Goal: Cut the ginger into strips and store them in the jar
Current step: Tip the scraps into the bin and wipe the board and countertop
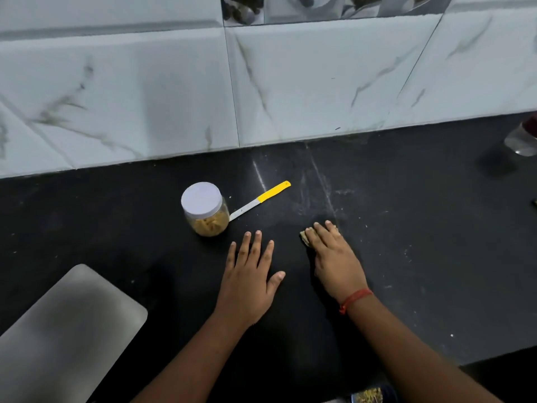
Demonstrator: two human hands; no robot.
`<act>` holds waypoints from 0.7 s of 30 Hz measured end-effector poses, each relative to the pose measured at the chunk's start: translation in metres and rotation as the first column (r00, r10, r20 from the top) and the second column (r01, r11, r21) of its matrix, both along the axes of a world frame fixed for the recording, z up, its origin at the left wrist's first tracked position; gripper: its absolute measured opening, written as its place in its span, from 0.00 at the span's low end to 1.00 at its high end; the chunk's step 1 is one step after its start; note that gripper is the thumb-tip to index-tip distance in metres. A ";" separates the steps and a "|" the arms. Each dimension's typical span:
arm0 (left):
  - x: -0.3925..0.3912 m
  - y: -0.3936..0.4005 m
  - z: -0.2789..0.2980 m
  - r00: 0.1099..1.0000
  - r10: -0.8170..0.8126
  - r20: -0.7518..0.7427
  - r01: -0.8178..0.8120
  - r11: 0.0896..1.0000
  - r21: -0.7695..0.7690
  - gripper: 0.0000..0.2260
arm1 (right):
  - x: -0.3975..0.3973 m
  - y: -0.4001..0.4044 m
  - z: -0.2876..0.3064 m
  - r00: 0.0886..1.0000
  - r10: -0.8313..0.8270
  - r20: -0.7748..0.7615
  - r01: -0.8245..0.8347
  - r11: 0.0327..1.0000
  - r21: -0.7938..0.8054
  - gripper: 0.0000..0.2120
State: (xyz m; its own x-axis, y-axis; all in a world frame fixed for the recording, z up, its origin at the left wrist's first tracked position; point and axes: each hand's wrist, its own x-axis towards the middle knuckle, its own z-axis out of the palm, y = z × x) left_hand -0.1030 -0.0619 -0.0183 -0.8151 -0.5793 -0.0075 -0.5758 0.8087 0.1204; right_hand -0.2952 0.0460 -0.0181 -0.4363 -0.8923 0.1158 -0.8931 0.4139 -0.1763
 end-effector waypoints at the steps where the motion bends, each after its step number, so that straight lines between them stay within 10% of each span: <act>1: -0.006 -0.001 0.000 1.000 0.011 0.007 -0.011 1.000 -0.007 0.31 | -0.006 0.000 0.001 1.000 -0.001 0.026 0.002 1.000 -0.031 0.26; 13: -0.045 -0.002 -0.005 0.991 0.132 0.016 -0.131 0.990 -0.055 0.30 | -0.125 -0.144 0.031 0.979 -0.013 0.205 0.046 0.986 -0.160 0.27; 21: -0.055 0.004 -0.001 0.978 0.209 0.007 -0.207 0.974 -0.096 0.30 | -0.156 -0.226 0.012 0.989 0.014 0.148 -0.037 0.988 0.153 0.26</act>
State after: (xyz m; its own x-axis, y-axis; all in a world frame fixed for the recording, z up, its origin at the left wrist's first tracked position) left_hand -0.1583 -0.0582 -0.0190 -0.6771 -0.7347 0.0424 -0.7337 0.6784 0.0378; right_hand -0.4514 -0.1797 -0.0060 -0.4151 -0.9055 -0.0879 -0.8733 0.4236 -0.2407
